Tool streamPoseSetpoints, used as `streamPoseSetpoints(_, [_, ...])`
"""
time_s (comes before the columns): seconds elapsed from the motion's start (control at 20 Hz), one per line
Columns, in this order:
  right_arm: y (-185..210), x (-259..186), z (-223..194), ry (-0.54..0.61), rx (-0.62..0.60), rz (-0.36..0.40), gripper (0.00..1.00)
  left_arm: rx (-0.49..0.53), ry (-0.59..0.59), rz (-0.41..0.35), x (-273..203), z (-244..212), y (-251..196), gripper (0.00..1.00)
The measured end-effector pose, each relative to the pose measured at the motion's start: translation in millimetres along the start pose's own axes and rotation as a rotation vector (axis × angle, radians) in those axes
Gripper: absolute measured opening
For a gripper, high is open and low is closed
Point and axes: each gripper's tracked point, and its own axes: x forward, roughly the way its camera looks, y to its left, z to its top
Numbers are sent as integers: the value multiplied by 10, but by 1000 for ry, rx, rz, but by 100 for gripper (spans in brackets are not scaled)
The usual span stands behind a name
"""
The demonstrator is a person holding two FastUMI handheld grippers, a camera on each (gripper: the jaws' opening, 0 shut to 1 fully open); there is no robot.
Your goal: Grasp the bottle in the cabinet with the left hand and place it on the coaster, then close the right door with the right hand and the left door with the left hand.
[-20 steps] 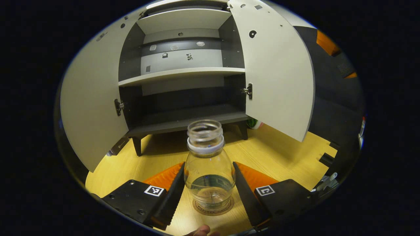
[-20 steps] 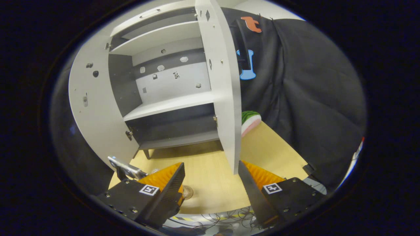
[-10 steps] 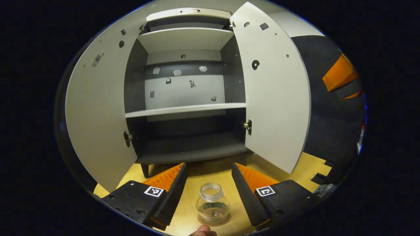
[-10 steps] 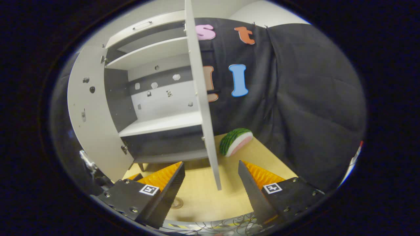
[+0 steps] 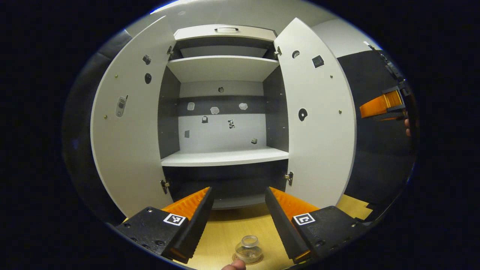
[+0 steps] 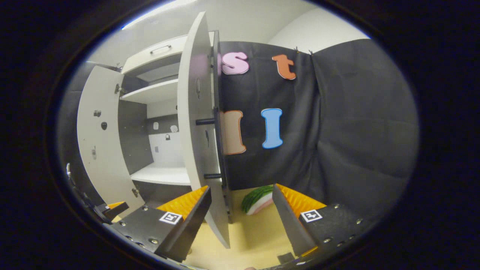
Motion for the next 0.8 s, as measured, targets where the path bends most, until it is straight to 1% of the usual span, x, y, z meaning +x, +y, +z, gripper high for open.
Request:
streamPoseSetpoints(0.15, [42, 184, 44, -7, -5, 41, 100, -15, 34, 49, -94, -39, 163, 89])
streamPoseSetpoints(0.3, [45, 268, 15, 4, -8, 64, 100, -29, 63, 93, -165, -105, 305, 89])
streamPoseSetpoints(0.4, [92, 273, 20, -2, -5, 74, 97, -31, 67, 122, -213, -116, 406, 89])
streamPoseSetpoints(0.45, [95, 270, 20, -6, -8, 79, 100, -36, 67, 135, -232, -116, 453, 89])
streamPoseSetpoints(0.5, [118, 268, 22, -3, -12, 87, 92, -42, 71, 138, -251, -136, 468, 89])
streamPoseSetpoints(0.55, [144, 276, 8, -3, -12, 96, 97, -44, 76, 143, -264, -142, 485, 89])
streamPoseSetpoints(0.6, [180, 275, 1, -3, -9, 106, 92, -45, 74, 146, -266, -144, 502, 89])
streamPoseSetpoints(0.65, [215, 274, 4, -3, -8, 116, 97, -43, 76, 148, -268, -146, 512, 89])
streamPoseSetpoints(0.8, [353, 276, -12, 0, -4, 145, 96, -45, 73, 150, -275, -128, 521, 89])
